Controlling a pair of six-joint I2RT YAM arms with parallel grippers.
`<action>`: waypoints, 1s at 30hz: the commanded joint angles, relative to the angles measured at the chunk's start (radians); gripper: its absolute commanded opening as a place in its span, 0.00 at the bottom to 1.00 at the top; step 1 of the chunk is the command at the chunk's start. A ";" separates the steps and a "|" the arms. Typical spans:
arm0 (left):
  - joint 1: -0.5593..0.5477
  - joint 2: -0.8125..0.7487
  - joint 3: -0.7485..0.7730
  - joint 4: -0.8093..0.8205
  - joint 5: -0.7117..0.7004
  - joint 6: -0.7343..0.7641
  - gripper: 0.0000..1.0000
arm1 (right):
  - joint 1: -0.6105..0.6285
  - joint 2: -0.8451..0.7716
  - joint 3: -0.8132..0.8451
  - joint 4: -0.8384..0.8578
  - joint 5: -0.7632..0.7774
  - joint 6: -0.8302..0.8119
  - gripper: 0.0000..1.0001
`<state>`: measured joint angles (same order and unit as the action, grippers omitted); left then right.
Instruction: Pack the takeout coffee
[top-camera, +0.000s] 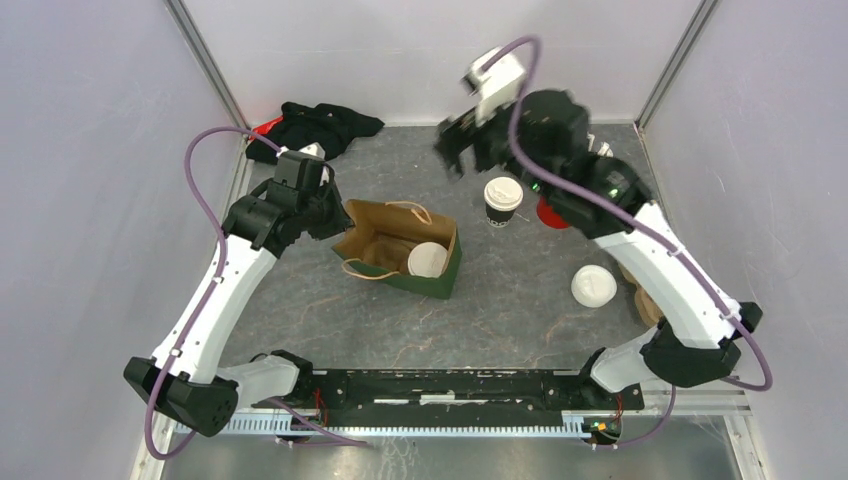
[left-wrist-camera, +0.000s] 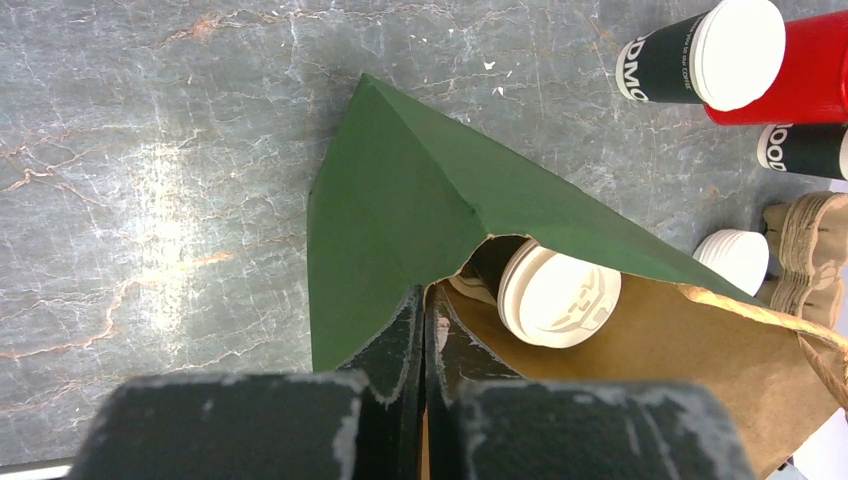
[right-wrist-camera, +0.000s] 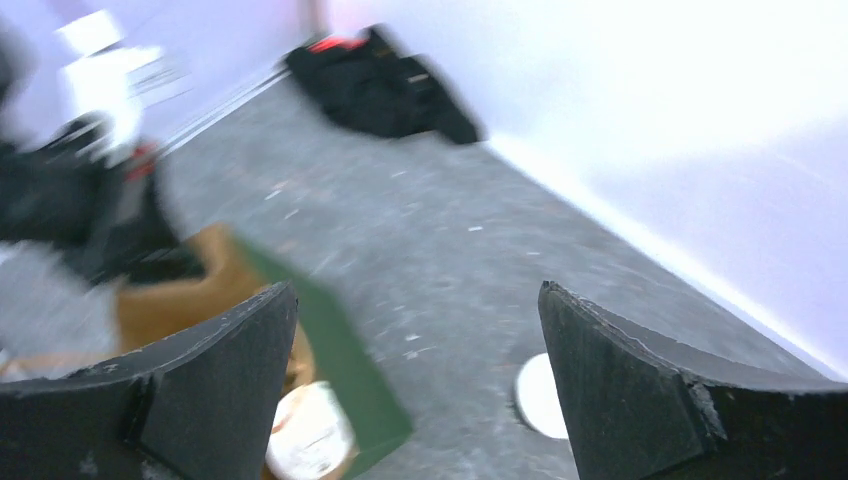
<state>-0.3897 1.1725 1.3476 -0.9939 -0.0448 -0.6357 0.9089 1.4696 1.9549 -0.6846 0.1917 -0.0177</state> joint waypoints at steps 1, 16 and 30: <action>-0.003 -0.022 0.021 -0.011 -0.021 0.016 0.02 | -0.178 0.014 0.041 0.007 0.126 0.100 0.98; -0.003 -0.023 0.032 -0.028 0.000 0.056 0.02 | -0.442 0.422 0.093 -0.249 0.000 0.076 0.98; 0.016 0.143 0.256 -0.192 -0.029 -0.024 0.04 | -0.493 0.275 -0.097 -0.298 -0.245 0.133 0.98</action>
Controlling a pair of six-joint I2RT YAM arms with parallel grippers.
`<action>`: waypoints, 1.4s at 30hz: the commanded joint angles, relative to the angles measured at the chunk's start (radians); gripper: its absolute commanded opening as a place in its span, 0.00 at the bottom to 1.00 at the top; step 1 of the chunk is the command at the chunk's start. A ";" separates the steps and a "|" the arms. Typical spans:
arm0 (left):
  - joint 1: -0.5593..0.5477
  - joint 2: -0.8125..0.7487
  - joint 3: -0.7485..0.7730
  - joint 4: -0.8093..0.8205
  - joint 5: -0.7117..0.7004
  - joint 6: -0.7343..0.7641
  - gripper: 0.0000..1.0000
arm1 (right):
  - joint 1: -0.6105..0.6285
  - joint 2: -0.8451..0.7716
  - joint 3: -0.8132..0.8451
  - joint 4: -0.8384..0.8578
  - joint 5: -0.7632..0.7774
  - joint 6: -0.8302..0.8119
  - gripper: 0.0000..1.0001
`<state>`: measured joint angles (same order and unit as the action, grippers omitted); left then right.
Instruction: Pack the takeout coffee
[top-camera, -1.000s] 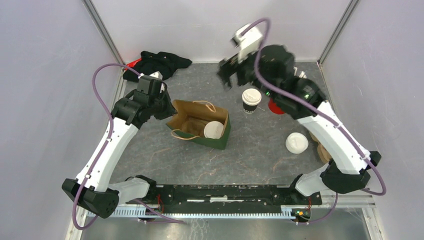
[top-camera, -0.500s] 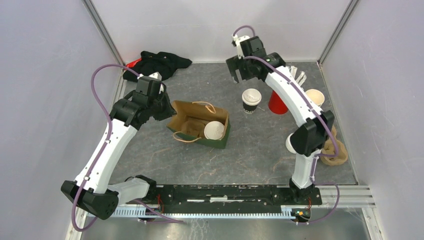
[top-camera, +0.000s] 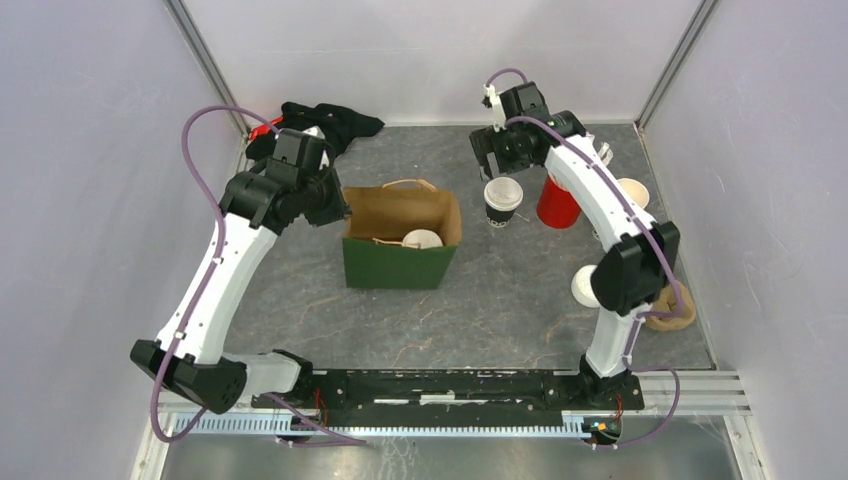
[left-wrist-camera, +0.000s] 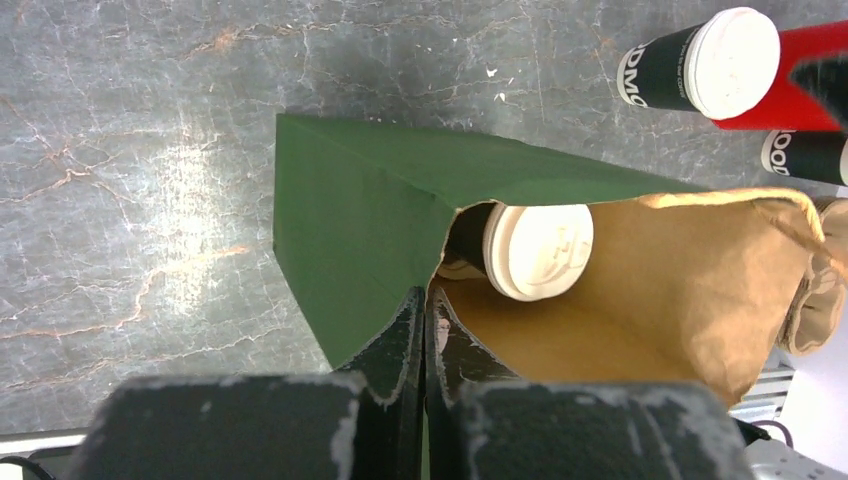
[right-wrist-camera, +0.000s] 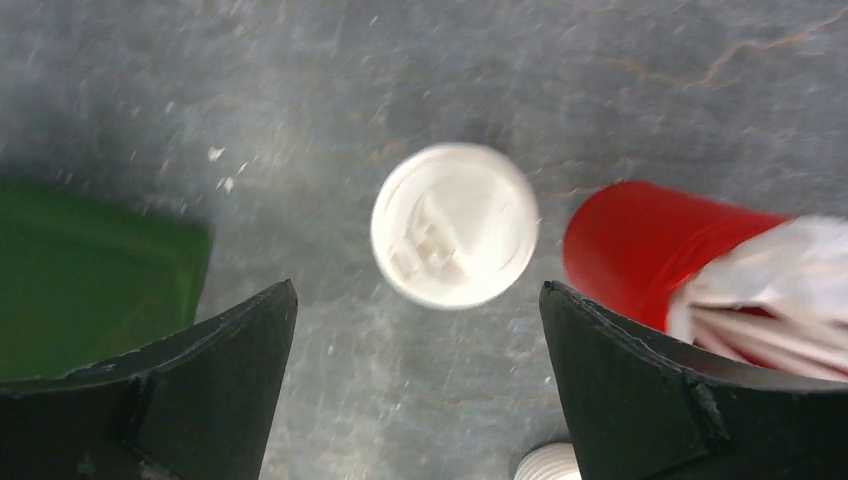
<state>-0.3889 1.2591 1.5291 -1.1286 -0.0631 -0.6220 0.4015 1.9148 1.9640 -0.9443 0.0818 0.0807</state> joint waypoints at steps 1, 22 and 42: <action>0.027 0.071 0.082 -0.069 0.008 -0.038 0.06 | 0.015 -0.222 -0.177 -0.039 -0.147 0.024 0.98; 0.096 -0.090 -0.135 -0.018 0.203 -0.282 0.24 | 0.294 -0.750 -1.289 0.870 -0.426 0.726 0.76; 0.094 -0.302 -0.085 0.021 0.229 -0.217 0.74 | 0.297 -0.443 -1.153 1.118 -0.014 0.774 0.78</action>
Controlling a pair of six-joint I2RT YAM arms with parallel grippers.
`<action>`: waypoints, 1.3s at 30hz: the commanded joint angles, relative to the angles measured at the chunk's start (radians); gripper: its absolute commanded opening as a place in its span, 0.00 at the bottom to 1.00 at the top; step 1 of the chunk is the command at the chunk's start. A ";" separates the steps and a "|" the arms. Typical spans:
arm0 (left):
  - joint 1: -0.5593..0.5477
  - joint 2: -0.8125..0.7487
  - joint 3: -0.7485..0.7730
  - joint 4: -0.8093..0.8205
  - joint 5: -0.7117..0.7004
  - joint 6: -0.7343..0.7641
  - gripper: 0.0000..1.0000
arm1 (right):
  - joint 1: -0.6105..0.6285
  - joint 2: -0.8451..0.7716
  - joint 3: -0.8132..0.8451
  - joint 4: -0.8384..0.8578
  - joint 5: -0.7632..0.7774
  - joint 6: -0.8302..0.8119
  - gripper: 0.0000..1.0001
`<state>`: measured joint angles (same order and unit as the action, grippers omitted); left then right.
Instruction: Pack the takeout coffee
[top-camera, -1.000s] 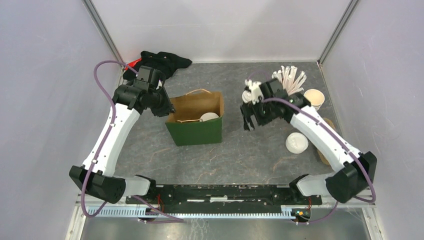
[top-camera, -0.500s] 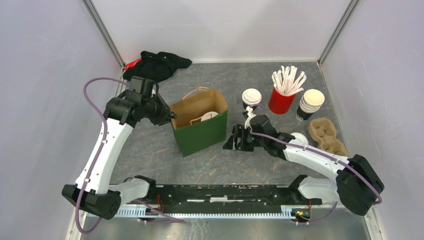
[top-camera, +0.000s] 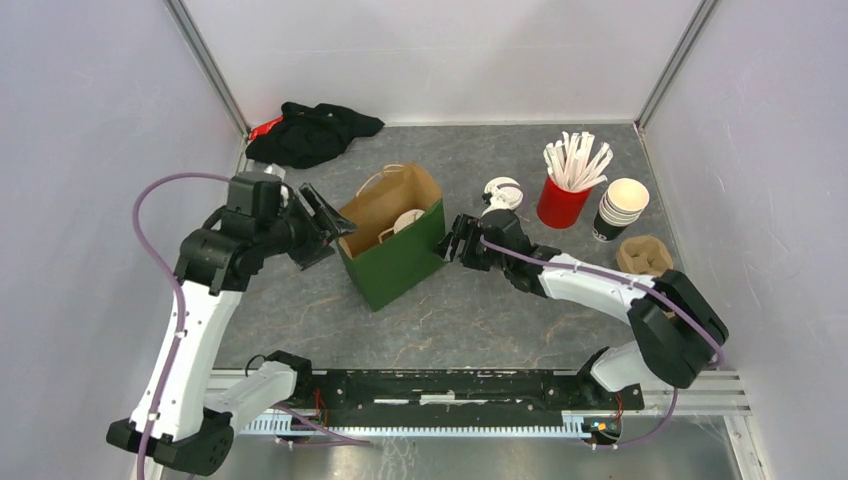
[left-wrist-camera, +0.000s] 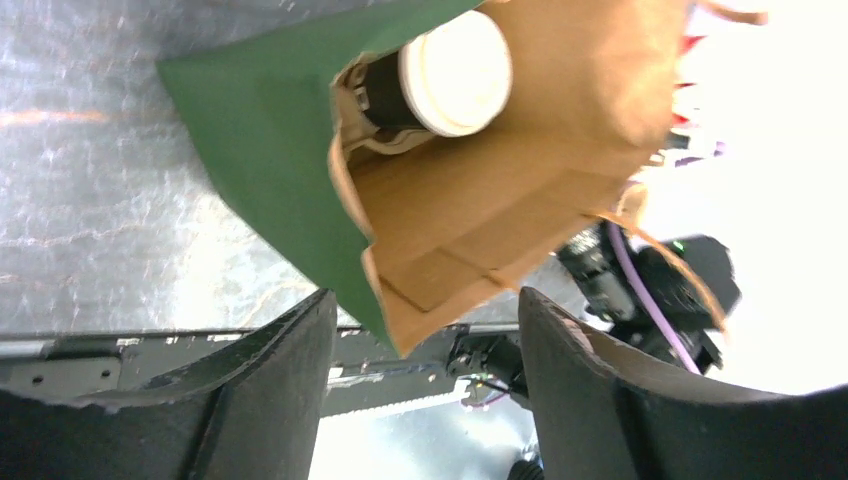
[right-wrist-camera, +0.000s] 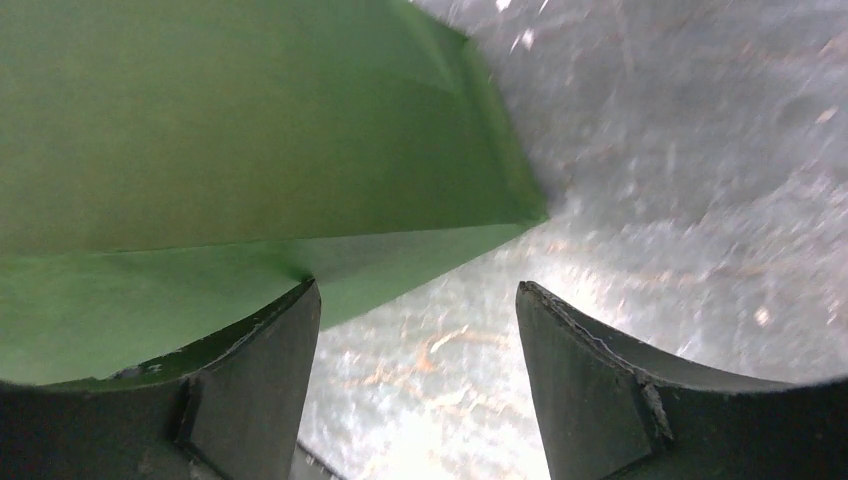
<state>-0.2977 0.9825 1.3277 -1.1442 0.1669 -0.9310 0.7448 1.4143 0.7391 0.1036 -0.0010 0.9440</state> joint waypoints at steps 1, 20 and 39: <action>0.003 -0.017 0.144 0.030 -0.003 0.115 0.76 | -0.058 0.076 0.090 0.065 0.070 -0.109 0.78; 0.270 0.406 -0.025 0.277 -0.300 0.228 0.64 | -0.093 0.109 0.235 -0.308 -0.069 -0.376 0.82; 0.135 0.255 -0.616 0.603 0.081 0.025 0.49 | -0.090 0.372 0.448 -0.263 -0.132 -0.334 0.86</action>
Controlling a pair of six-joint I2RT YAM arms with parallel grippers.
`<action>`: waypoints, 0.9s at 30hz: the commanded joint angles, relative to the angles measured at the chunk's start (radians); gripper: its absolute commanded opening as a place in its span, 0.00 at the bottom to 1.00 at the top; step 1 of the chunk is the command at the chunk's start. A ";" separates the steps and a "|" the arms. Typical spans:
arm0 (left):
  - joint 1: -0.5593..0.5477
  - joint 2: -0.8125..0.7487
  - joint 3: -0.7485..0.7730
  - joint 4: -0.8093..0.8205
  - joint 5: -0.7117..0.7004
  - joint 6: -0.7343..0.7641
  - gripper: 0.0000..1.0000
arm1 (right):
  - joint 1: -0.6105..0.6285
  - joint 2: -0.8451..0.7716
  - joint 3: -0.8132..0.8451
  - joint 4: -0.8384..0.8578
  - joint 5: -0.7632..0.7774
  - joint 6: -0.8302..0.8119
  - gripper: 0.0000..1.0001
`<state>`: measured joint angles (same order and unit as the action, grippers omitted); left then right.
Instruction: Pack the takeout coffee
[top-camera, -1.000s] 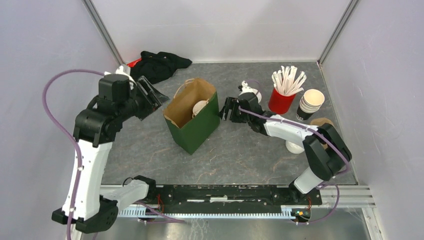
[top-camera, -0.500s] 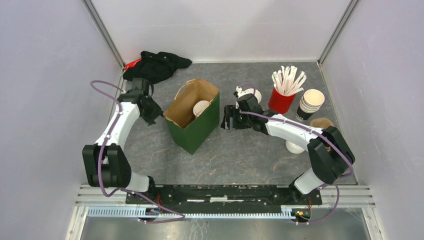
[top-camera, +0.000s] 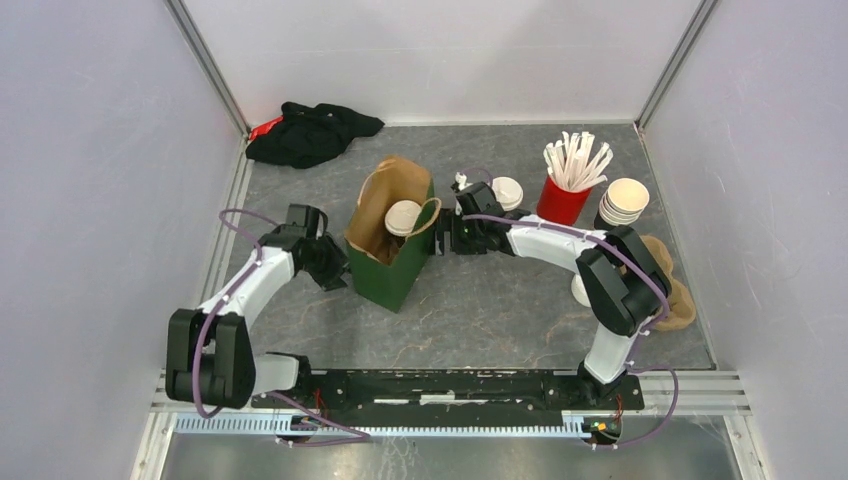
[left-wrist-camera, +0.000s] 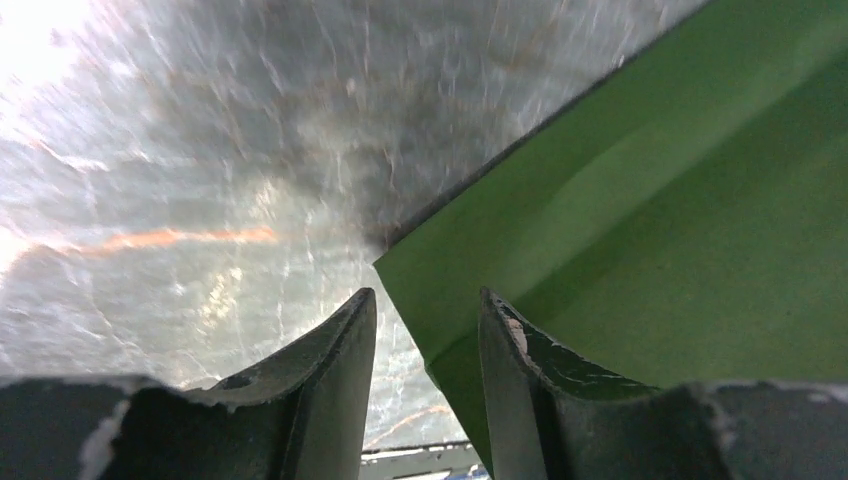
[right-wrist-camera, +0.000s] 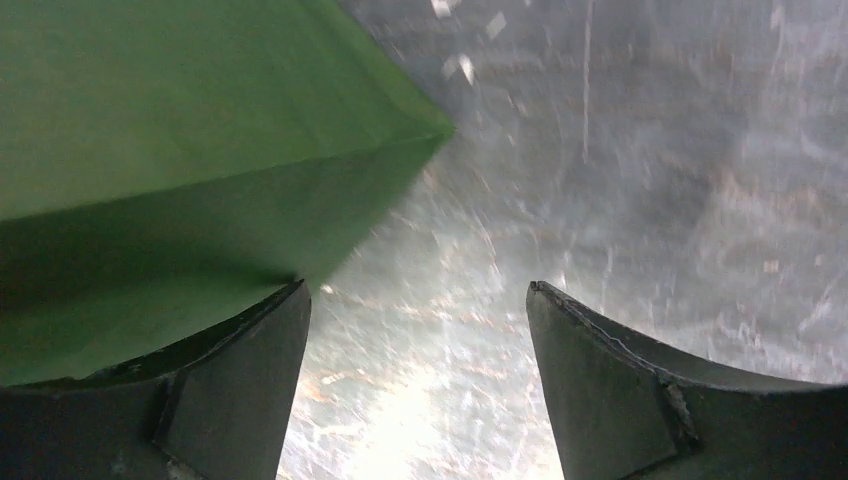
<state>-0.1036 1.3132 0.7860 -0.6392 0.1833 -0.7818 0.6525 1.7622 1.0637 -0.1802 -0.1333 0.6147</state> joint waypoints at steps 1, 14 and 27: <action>-0.085 -0.095 -0.094 0.116 0.063 -0.158 0.49 | 0.001 0.032 0.146 0.011 0.009 -0.015 0.86; -0.464 -0.157 -0.207 0.397 -0.111 -0.611 0.52 | -0.059 0.146 0.394 -0.120 -0.016 -0.251 0.90; -0.576 -0.361 -0.121 0.083 -0.210 -0.502 0.74 | -0.122 0.093 0.706 -0.547 0.207 -0.555 0.96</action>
<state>-0.6758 1.0901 0.6216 -0.4072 0.0174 -1.3289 0.5392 1.9327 1.6508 -0.5468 -0.0742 0.2066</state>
